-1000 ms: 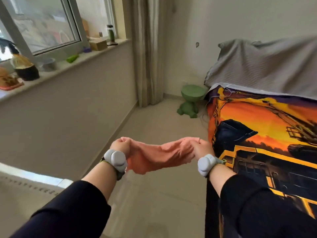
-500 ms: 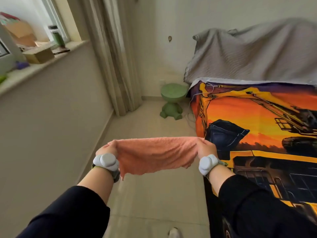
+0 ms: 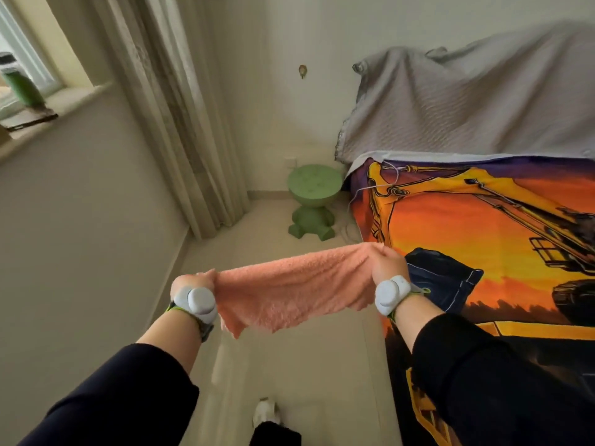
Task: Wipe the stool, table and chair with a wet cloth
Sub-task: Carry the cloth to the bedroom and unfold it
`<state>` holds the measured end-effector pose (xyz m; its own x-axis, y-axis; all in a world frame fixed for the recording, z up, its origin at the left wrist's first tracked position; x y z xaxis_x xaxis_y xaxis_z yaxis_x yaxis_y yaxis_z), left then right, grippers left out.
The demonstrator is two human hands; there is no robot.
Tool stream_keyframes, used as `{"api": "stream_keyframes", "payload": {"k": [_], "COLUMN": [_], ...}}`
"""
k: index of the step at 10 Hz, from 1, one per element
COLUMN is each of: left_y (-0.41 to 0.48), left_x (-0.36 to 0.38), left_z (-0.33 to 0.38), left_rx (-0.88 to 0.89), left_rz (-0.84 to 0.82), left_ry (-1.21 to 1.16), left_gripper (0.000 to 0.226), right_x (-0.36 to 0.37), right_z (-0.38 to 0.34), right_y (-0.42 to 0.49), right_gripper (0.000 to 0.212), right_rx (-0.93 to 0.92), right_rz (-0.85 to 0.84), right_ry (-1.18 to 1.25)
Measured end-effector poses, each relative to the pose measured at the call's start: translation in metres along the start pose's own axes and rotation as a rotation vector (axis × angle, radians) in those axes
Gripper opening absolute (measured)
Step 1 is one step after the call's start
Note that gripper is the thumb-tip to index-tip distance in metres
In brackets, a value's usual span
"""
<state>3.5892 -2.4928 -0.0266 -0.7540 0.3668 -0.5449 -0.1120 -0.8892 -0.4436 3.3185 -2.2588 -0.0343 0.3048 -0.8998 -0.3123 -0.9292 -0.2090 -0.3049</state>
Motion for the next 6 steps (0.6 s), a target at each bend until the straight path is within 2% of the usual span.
{"api": "stream_keyframes", "payload": {"k": [1,3,4,5,6], "left_y": [0.059,0.127,0.155,0.192,0.221], "left_x": [0.02,0.067,0.084,0.102,0.123], "left_z": [0.037,0.113,0.15,0.183,0.216], "left_rx": [-0.01,0.074,0.177,0.263,0.296], "left_rz": [-0.042,-0.315,-0.402,-0.395,-0.375], "left_ry": [-0.004,0.028,0.301,0.511,0.585], "left_gripper": [0.032,0.049,0.046,0.02,0.01], "right_x": [0.017,0.056,0.065,0.07,0.075], "right_z": [-0.017,-0.059,-0.076,-0.086,-0.096], "right_y": [0.025,0.094,0.126,0.165,0.21], "right_gripper": [0.019,0.021,0.021,0.025,0.028], "right_rx": [0.006,0.03,-0.008,0.03,-0.015], "right_rz": [0.026,0.095,0.05,0.065,0.032], "right_ry": [-0.002,-0.093,-0.264,-0.299,-0.257]}}
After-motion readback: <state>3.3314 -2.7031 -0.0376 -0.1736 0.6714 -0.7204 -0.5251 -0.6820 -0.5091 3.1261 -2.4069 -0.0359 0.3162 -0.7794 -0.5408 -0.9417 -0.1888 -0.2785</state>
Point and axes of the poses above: each hand's wrist, its own y-axis towards the middle knuckle, its own x-axis out of the palm, z = x × y, the point moved 4 cm from there along y, towards the middle knuckle, and after that the axes turned 5 degrees about -y, right-handed, at the moved point
